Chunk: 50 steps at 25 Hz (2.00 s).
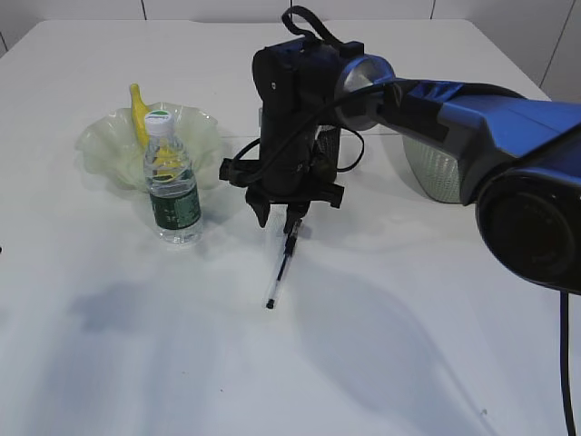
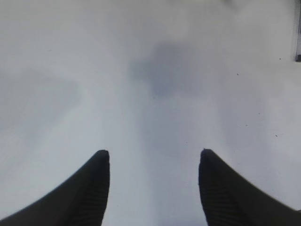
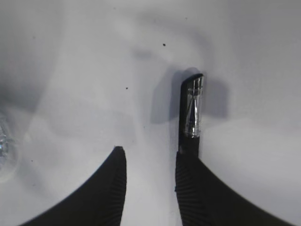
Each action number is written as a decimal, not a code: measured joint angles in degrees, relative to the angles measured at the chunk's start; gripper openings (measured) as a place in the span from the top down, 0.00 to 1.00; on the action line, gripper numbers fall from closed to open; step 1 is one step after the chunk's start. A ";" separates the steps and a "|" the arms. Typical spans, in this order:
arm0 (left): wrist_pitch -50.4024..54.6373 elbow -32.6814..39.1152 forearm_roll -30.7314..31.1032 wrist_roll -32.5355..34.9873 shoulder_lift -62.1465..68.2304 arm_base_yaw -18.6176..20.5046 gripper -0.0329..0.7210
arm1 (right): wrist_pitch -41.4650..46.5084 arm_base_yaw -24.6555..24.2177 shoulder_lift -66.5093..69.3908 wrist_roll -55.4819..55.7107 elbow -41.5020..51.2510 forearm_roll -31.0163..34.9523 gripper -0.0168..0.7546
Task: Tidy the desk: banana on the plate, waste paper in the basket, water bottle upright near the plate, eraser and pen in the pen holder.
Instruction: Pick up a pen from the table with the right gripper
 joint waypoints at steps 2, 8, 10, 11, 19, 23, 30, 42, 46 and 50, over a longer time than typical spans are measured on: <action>0.00 0.00 0.00 0.00 0.00 0.00 0.40 | 0.00 -0.22 0.00 -0.64 0.00 0.00 0.63; 0.00 0.00 0.00 0.00 0.00 0.00 0.40 | 0.00 -0.46 0.18 -2.38 0.00 0.00 0.63; 0.00 0.00 0.00 0.00 0.00 0.00 0.40 | 0.00 -0.59 0.18 -2.91 0.65 0.00 0.63; 0.00 0.00 0.00 0.00 0.00 0.00 0.40 | 0.00 -0.59 0.18 -3.11 0.92 0.00 0.63; -0.10 0.00 0.00 0.00 0.00 0.00 0.40 | 0.00 -0.59 0.27 -4.00 2.09 0.00 0.63; -0.31 0.00 0.00 0.00 0.00 0.00 0.40 | 0.00 -0.59 0.27 -4.00 2.09 -0.43 0.63; -0.42 0.00 0.00 0.00 0.00 0.00 0.40 | 0.00 -0.59 0.31 -4.21 3.34 -1.22 0.63; -0.42 0.00 0.00 0.00 0.00 0.00 0.40 | 0.00 -0.59 1.50 -4.32 3.57 -1.02 0.63; -0.42 0.00 0.00 0.00 0.00 0.00 0.40 | 0.00 -0.59 1.50 -4.32 3.57 -0.93 0.63; -0.42 0.00 0.00 0.00 0.00 0.00 0.40 | 0.00 -0.59 1.50 -4.32 3.57 -0.93 0.66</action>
